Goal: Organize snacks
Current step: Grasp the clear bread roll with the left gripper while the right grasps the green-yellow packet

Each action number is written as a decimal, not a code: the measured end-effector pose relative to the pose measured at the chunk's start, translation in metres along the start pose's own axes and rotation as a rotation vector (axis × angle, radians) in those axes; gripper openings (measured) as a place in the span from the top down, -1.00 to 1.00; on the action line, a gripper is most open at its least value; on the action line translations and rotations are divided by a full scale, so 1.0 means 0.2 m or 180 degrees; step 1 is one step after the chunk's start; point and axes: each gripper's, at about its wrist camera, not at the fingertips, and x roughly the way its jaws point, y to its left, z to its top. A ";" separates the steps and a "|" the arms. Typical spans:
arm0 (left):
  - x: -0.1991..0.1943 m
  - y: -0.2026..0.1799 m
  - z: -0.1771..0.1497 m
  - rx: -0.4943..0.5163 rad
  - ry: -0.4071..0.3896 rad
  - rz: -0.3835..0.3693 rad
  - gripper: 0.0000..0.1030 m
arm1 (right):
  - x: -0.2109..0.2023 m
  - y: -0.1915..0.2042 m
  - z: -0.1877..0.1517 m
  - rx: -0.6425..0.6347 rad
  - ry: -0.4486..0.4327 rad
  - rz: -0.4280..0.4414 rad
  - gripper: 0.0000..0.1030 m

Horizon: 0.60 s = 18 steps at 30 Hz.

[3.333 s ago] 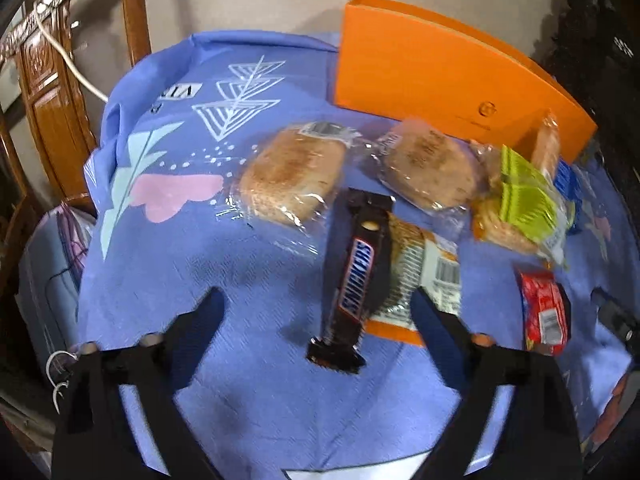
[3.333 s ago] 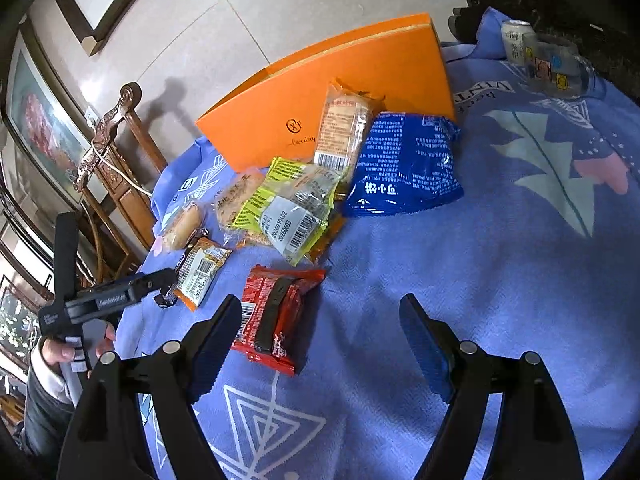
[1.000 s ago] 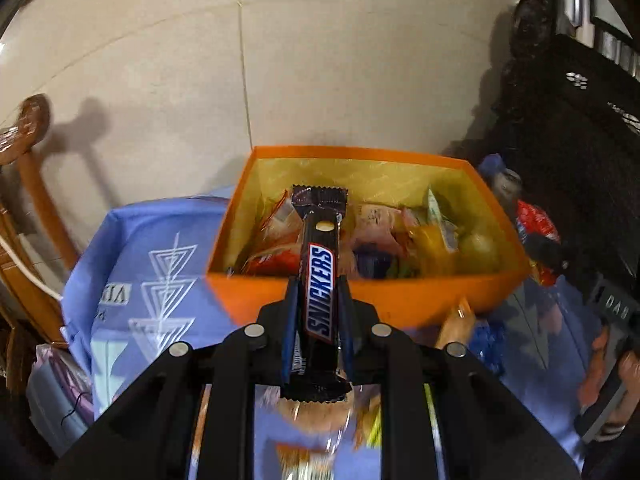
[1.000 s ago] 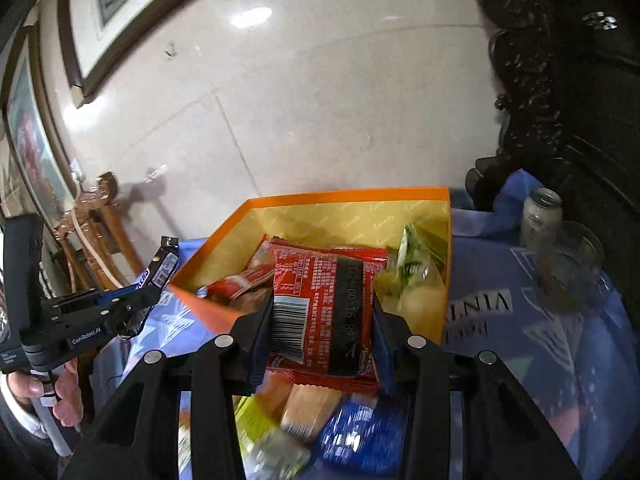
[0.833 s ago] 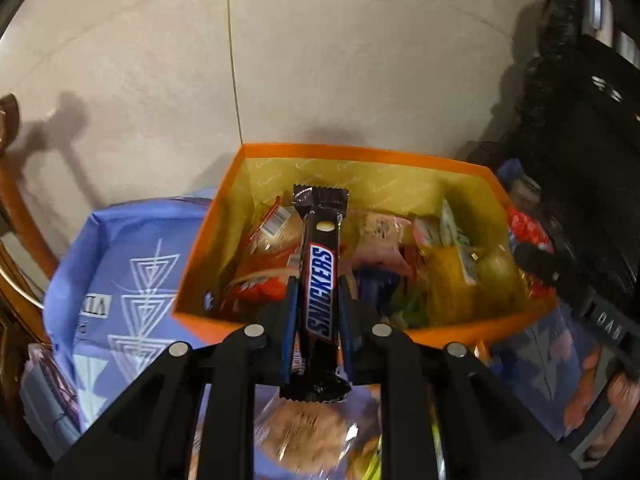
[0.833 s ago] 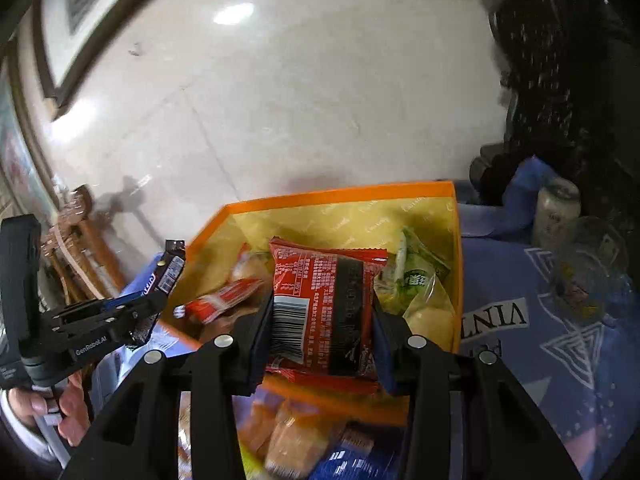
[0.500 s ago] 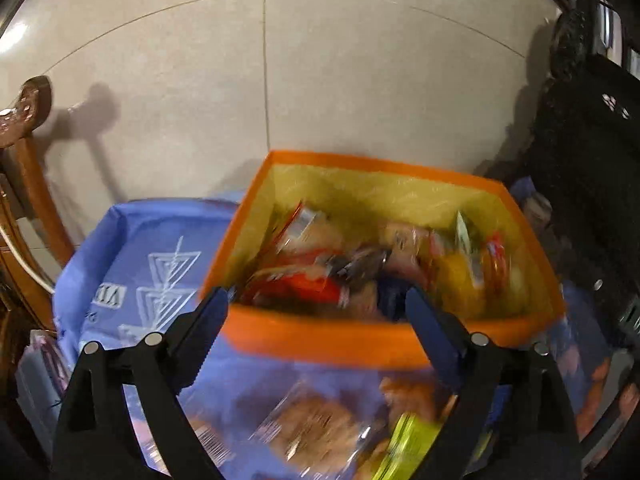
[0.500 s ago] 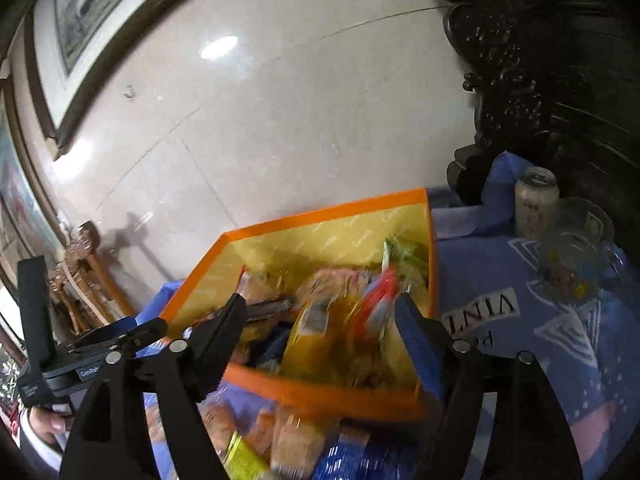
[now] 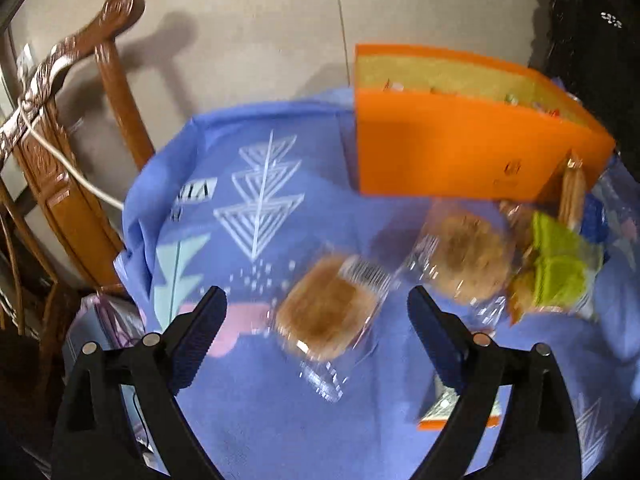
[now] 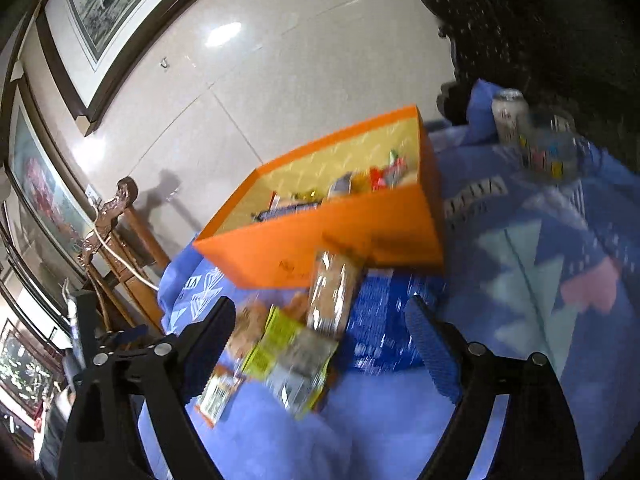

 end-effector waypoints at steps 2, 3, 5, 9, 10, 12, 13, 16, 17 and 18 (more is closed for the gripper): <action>0.03 0.00 -0.03 0.0070 0.0023 0.0020 -0.74 | 0.00 -0.01 -0.06 0.0023 0.0028 0.0025 -0.74; 0.06 0.00 -0.04 0.0099 0.0037 0.0019 -0.74 | 0.01 -0.02 -0.09 0.0049 0.0028 0.0046 -0.75; 0.10 0.00 -0.04 0.0157 0.0080 0.0037 -0.74 | 0.05 -0.05 -0.14 0.0112 0.0058 0.0090 -0.76; 0.22 -0.02 -0.08 0.0184 0.0233 0.0043 -0.74 | 0.15 -0.10 -0.19 0.0155 0.0270 0.0099 -0.76; 0.25 -0.02 -0.08 0.0182 0.0273 0.0016 -0.58 | 0.16 -0.10 -0.19 0.0134 0.0281 0.0060 -0.76; 0.26 -0.02 -0.09 0.0168 0.0202 -0.0010 -0.42 | 0.17 -0.08 -0.21 0.0044 0.0315 0.0010 -0.76; 0.25 -0.04 -0.09 0.0198 0.0193 -0.0053 -0.26 | 0.18 -0.08 -0.21 0.0019 0.0328 0.0000 -0.76; 0.22 -0.09 -0.10 0.0288 0.0194 -0.0023 -0.03 | 0.21 -0.05 -0.23 -0.0094 0.0388 -0.0061 -0.76; 0.20 -0.11 -0.11 0.0311 0.0199 -0.0014 -0.01 | 0.22 -0.04 -0.24 -0.0137 0.0431 -0.0118 -0.76; 0.18 -0.12 -0.12 0.0322 0.0192 -0.0045 0.00 | 0.23 -0.02 -0.25 -0.0167 0.0471 -0.0141 -0.76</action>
